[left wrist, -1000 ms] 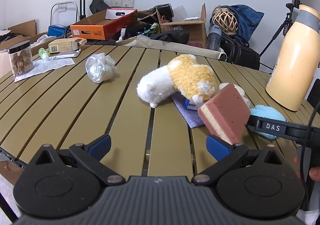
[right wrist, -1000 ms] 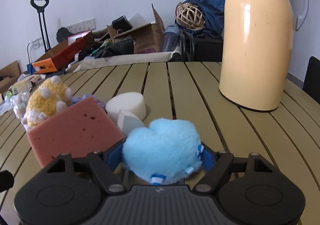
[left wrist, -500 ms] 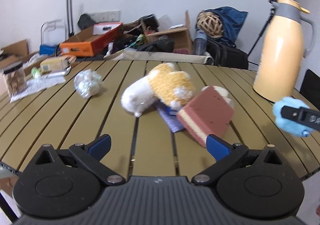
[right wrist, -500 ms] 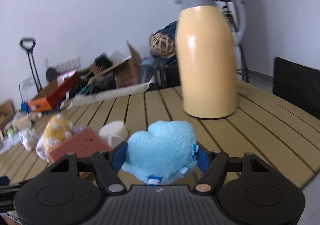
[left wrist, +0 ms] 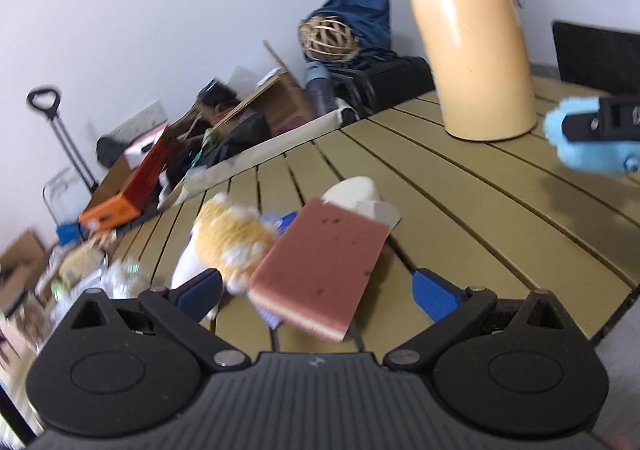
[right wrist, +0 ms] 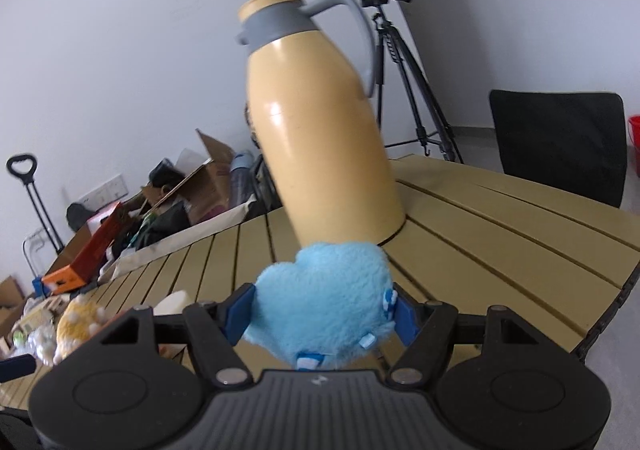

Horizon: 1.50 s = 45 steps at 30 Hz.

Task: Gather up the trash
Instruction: 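Lift the blue plush with the right tool while the left tool grasps the pink sponge, then carry the blue plush and pink sponge down from the table toward the black bin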

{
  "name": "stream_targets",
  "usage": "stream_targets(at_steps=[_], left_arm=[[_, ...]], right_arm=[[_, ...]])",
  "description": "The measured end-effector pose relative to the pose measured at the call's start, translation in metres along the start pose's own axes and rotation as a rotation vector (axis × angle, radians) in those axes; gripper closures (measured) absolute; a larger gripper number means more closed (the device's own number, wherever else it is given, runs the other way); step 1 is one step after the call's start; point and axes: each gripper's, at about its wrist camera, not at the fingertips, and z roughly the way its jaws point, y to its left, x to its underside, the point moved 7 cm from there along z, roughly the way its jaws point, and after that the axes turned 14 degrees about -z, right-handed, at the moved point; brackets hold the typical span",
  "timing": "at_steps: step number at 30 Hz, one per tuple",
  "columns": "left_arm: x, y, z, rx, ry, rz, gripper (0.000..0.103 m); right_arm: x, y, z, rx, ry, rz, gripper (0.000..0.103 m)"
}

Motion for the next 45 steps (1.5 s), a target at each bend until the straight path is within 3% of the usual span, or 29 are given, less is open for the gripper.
stream_targets(at_steps=[3,6,13,17,23,31,37,45], left_arm=[[-0.004,-0.014,0.014,0.021,0.014,0.076,0.0],[-0.006,-0.023,0.033,-0.013,0.019,0.153,0.0],[-0.013,-0.029,0.062,-0.004,0.031,0.224,0.001],[-0.008,-0.032,0.077,-0.007,0.079,0.252,0.01],[-0.006,-0.021,0.085,0.009,0.131,0.21,0.021],[-0.001,-0.007,0.077,0.06,0.182,0.119,0.024],[0.002,-0.003,0.069,0.103,0.19,0.061,0.029],[-0.002,-0.003,0.046,0.124,0.137,0.031,0.03]], right_arm=[[-0.002,-0.012,-0.001,0.012,-0.009,0.033,0.034],[-0.003,-0.018,0.0,0.018,-0.01,0.056,0.034],[-0.008,-0.024,-0.006,0.027,-0.027,0.052,0.034],[-0.009,-0.022,-0.008,0.023,-0.036,0.05,0.034],[-0.01,-0.021,-0.009,0.015,-0.039,0.049,0.034],[-0.01,-0.021,-0.01,0.008,-0.035,0.053,0.034],[-0.011,-0.019,-0.01,0.001,-0.035,0.055,0.034],[-0.012,-0.017,-0.012,-0.012,-0.041,0.048,0.034]])
